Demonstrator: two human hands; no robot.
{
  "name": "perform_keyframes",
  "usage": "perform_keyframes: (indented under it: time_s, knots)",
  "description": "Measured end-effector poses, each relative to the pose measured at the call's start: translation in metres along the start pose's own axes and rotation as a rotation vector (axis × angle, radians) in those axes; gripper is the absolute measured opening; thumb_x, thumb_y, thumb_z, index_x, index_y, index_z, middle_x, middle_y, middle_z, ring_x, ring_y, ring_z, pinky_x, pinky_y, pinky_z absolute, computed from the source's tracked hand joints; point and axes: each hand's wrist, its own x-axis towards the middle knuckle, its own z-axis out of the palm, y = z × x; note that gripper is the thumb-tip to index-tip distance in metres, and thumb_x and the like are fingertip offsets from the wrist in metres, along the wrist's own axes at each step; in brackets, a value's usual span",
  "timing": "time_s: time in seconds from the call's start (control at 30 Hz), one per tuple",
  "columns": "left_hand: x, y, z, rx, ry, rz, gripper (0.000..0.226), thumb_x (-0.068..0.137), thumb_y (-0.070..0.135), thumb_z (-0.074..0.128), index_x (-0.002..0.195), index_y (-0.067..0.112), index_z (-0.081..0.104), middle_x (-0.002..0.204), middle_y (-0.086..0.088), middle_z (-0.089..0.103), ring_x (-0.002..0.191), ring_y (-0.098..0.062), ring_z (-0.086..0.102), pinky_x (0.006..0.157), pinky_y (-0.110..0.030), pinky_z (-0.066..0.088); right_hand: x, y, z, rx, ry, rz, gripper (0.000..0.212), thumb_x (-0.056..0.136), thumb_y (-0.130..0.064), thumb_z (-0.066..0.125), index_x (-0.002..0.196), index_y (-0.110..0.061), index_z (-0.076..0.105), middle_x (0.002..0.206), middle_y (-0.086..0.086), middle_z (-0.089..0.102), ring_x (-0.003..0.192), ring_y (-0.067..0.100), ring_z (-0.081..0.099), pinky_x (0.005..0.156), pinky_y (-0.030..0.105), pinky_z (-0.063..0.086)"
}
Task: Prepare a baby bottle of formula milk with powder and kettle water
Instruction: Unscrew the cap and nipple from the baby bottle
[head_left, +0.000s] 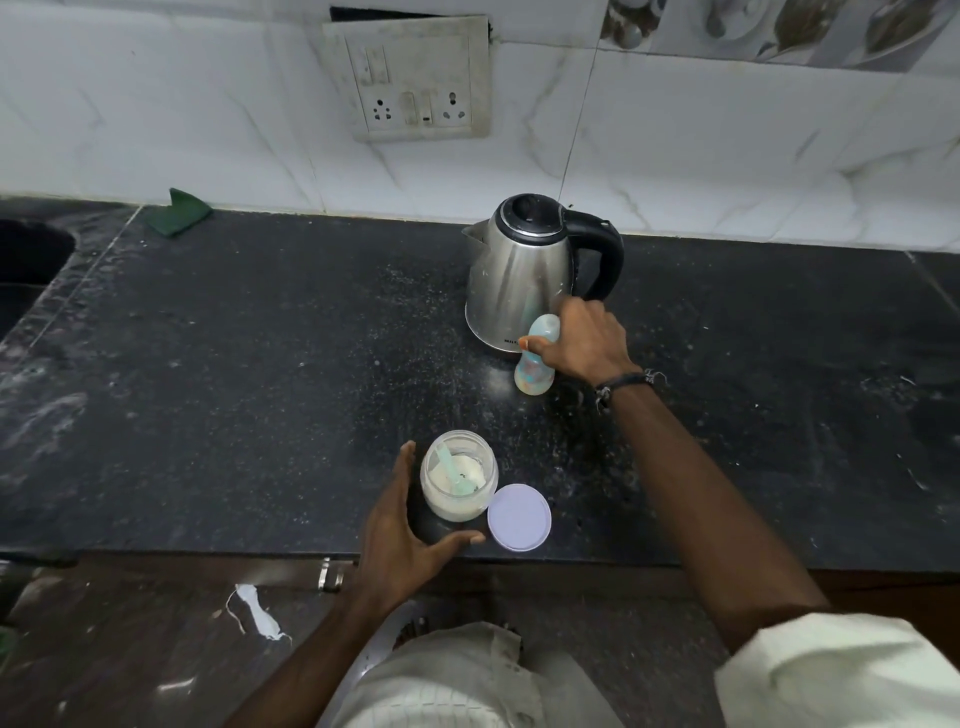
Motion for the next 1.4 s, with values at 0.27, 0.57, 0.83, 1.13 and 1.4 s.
perform_keyframes:
  time_s: [0.27,0.57,0.83,1.13,1.4]
  knots:
    - [-0.011,0.021,-0.006,0.012,0.115,0.123,0.125,0.072,0.071,0.074,0.16,0.005,0.017,0.169,-0.001,0.018,0.155,-0.012,0.02,0.122,-0.019,0.02,-0.027,0.011,-0.005,-0.01,-0.025,0.014,0.058,0.075,-0.048,0.078,0.112,-0.008,0.06,0.12,0.019,0.059,0.108,0.038,0.058,0.085,0.041,0.047]
    - [-0.002,0.06,0.003,0.001,0.196,0.335,0.111,0.085,0.059,0.072,0.15,-0.014,0.02,0.162,-0.029,0.022,0.153,-0.042,0.022,0.126,-0.037,0.022,-0.084,0.045,-0.005,0.0,-0.062,0.08,0.057,0.07,-0.053,0.079,0.104,-0.01,0.063,0.11,0.015,0.062,0.101,0.036,0.06,0.079,0.04,0.048]
    - [0.01,0.105,0.027,-0.098,0.147,0.484,0.105,0.081,0.032,0.081,0.153,-0.008,0.017,0.162,-0.026,0.025,0.153,-0.039,0.024,0.124,-0.045,0.026,-0.113,0.064,-0.001,-0.039,-0.058,0.06,0.053,0.066,-0.061,0.077,0.095,-0.018,0.067,0.098,0.009,0.066,0.091,0.031,0.063,0.068,0.034,0.046]
    - [0.025,0.112,0.092,-0.17,-0.247,0.069,0.112,0.076,0.03,0.089,0.16,0.008,0.018,0.166,-0.001,0.023,0.146,0.007,0.019,0.108,0.002,0.016,-0.127,0.062,-0.006,-0.037,-0.072,0.062,0.05,0.068,-0.057,0.078,0.091,-0.015,0.062,0.098,0.009,0.063,0.093,0.031,0.061,0.067,0.034,0.044]
    - [0.054,0.101,0.13,-0.234,-0.385,-0.007,0.065,0.069,0.018,0.091,0.128,0.015,0.064,0.112,0.002,0.075,0.103,-0.008,0.07,0.088,-0.024,0.055,-0.13,0.057,-0.014,-0.084,-0.097,0.037,0.055,0.075,-0.053,0.077,0.105,-0.01,0.058,0.111,0.014,0.059,0.1,0.033,0.058,0.077,0.037,0.045]
